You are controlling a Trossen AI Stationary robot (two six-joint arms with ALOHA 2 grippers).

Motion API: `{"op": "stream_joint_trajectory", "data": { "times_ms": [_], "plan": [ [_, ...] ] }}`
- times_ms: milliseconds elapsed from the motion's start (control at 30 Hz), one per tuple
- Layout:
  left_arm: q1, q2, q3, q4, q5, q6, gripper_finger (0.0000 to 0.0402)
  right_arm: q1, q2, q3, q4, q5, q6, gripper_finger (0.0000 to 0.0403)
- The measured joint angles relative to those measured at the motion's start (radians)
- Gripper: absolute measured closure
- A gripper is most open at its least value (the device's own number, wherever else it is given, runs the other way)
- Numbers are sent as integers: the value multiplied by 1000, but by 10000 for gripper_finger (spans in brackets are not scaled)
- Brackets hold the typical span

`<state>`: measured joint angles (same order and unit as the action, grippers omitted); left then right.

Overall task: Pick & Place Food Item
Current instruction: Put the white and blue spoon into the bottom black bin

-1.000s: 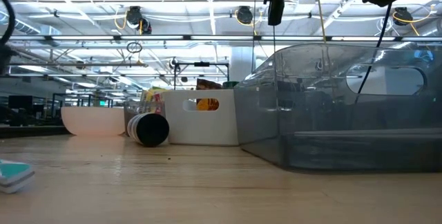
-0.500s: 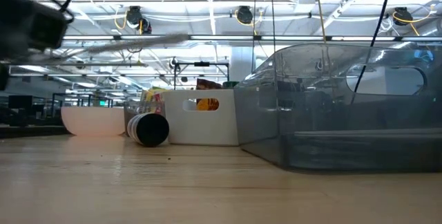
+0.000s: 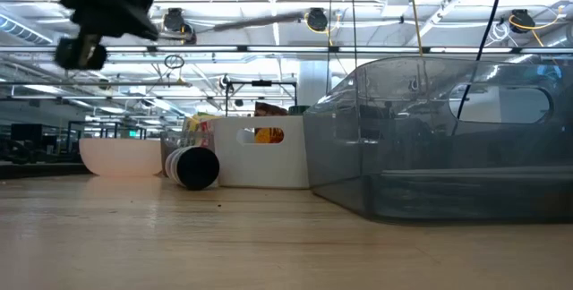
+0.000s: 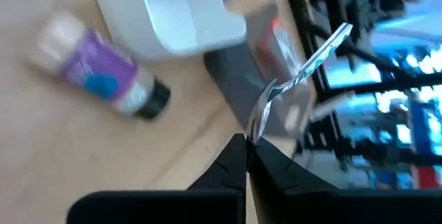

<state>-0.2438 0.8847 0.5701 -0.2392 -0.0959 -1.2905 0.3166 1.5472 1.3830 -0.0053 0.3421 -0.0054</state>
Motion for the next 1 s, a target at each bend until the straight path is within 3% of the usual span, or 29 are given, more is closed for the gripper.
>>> {"op": "stream_joint_trajectory", "data": {
  "times_ms": [133,400,567,867,1000],
  "plan": [
    [89,38,131,-143,23,81,398,-10,15,0,-40,44,-2,202],
    [197,212,345,-201,158,244,399,-38,43,0,-81,81,-34,202],
    [222,307,449,-289,174,306,399,-56,41,0,-159,93,-27,202],
    [245,369,571,-374,177,346,398,-56,41,0,-290,136,15,202],
    [246,371,586,-396,170,346,399,-57,41,0,-344,203,35,202]
  ]
}}
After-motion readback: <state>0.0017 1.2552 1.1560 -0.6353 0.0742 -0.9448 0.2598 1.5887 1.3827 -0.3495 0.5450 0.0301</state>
